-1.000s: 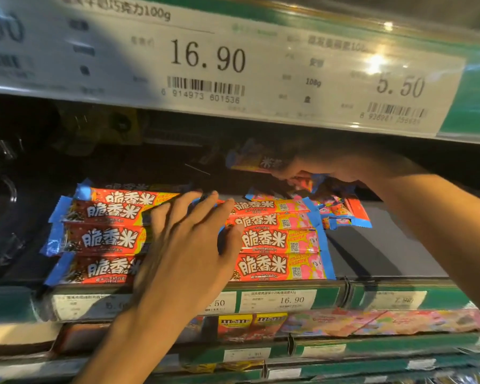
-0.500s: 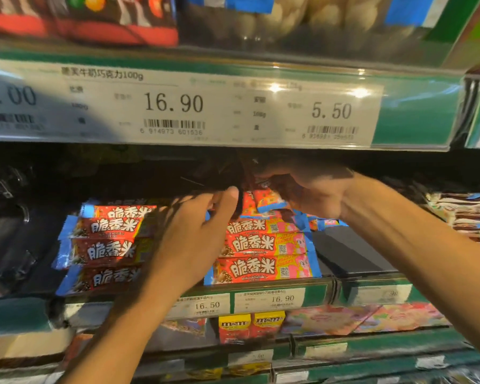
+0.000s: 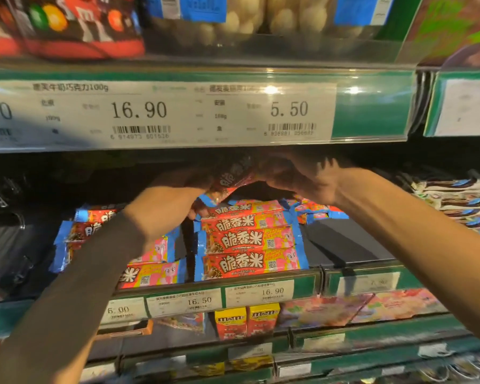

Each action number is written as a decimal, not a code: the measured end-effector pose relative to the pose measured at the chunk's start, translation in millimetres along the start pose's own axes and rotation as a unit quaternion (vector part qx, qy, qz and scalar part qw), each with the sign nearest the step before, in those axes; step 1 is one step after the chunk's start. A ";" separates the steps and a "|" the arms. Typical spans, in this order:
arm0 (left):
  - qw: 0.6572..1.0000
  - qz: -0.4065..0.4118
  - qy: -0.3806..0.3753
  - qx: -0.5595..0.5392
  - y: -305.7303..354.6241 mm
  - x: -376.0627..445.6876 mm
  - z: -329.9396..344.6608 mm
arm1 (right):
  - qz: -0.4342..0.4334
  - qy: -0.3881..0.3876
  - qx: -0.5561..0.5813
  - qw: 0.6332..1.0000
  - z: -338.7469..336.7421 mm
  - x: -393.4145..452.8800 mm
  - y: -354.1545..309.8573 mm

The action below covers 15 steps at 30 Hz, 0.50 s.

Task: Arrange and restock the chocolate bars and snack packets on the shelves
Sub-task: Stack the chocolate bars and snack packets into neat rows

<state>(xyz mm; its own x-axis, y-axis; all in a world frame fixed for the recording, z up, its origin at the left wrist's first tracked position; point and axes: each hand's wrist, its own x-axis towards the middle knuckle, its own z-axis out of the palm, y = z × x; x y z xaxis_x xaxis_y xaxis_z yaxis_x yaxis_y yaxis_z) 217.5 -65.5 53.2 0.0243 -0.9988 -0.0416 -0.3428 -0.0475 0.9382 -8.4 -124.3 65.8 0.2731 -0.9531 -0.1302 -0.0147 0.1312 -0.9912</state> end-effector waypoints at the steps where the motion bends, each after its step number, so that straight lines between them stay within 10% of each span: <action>1: 1.000 0.022 -0.014 0.014 -1.1 4.2 -1.6 | 0.005 -0.009 0.008 1.000 -0.5 -1.1 0.2; 15: 0.897 0.149 0.062 0.411 -10.0 0.0 25.2 | -0.002 -0.022 -0.405 0.914 -11.2 -9.4 15.9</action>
<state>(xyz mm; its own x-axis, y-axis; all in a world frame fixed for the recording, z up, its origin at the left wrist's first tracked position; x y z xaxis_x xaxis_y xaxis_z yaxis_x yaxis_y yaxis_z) 197.3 -65.3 35.2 -0.0969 -0.9621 0.2547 -0.9273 0.1803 0.3281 -22.0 -116.3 51.0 0.3127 -0.9390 -0.1431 -0.7163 -0.1342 -0.6847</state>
